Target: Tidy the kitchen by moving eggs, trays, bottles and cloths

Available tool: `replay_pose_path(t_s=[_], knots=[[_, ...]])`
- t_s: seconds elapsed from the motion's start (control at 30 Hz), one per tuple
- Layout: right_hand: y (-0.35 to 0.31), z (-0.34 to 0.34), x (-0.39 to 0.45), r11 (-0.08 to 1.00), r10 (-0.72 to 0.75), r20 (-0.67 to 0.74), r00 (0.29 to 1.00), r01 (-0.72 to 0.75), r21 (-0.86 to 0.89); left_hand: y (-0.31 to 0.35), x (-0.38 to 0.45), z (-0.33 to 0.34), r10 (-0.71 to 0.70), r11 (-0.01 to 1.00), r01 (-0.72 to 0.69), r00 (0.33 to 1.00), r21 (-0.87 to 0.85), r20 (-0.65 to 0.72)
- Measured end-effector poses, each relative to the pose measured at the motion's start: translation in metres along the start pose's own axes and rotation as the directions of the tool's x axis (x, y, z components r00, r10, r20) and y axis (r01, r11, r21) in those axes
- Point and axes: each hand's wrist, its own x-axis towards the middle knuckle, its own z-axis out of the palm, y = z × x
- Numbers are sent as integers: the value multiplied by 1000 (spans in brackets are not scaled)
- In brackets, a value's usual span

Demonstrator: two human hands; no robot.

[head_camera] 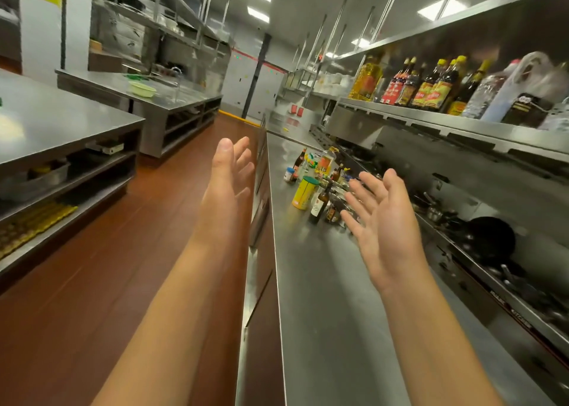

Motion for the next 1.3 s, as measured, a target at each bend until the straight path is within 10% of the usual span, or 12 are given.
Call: replay_pose_path(t_s=[1.3], knots=[[4,-9,15,984,-55,-93,994,70,166,5,42,30,6,986,-40,979,165,202]])
